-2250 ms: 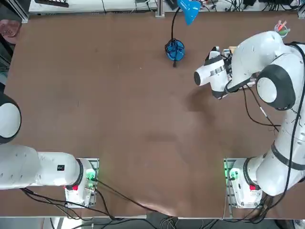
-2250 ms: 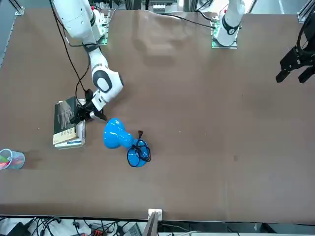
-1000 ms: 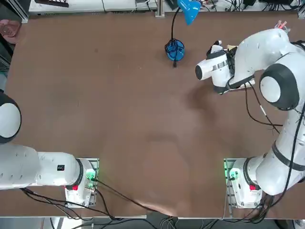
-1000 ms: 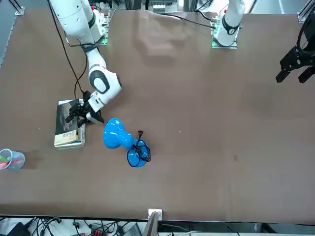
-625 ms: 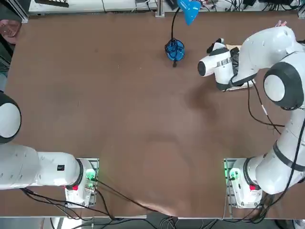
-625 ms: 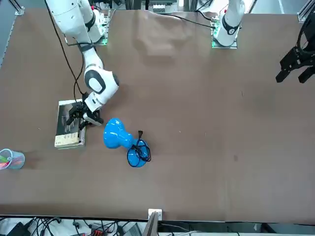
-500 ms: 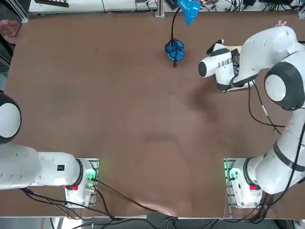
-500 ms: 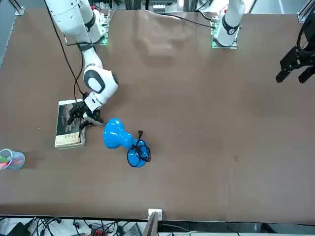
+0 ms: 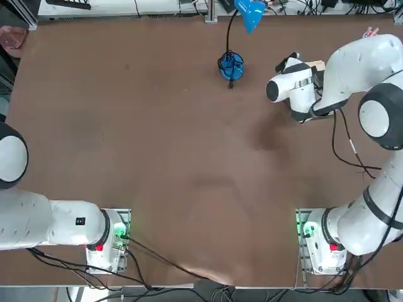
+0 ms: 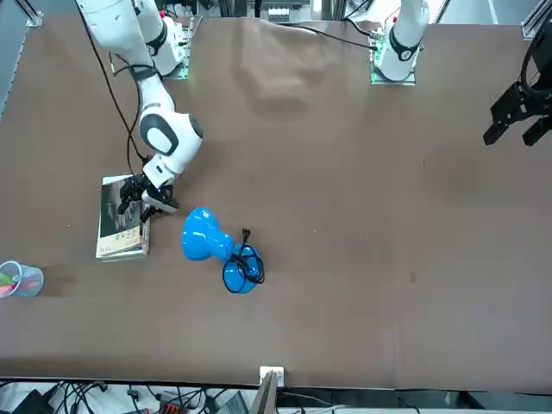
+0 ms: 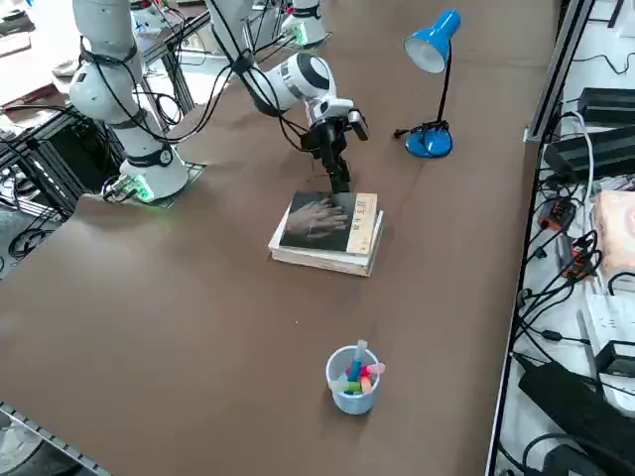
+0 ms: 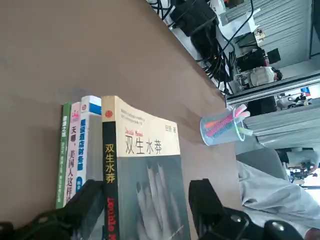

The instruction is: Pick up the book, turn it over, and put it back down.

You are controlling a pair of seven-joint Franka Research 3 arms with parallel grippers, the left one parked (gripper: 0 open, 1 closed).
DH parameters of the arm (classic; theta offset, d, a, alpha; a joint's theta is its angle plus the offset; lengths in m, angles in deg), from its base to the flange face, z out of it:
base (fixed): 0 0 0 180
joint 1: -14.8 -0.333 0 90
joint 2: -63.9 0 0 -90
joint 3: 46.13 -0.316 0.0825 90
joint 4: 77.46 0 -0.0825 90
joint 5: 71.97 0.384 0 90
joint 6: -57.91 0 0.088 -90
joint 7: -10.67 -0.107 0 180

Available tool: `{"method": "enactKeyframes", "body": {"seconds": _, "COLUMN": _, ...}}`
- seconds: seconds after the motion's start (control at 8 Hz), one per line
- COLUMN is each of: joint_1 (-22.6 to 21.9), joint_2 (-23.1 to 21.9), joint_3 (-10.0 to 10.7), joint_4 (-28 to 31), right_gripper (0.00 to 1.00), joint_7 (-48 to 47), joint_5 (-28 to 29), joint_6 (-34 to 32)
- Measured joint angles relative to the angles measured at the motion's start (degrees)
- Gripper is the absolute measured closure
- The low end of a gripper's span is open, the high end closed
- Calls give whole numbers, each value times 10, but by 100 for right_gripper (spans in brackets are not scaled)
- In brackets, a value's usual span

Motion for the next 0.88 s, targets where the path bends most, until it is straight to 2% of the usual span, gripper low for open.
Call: {"method": "enactKeyframes", "body": {"seconds": 0.88, "joint_1": 35, "joint_2": -10, "joint_3": 1, "joint_4": 5, "right_gripper": 0, "joint_7": -12, "joint_5": 0, "joint_6": 71}}
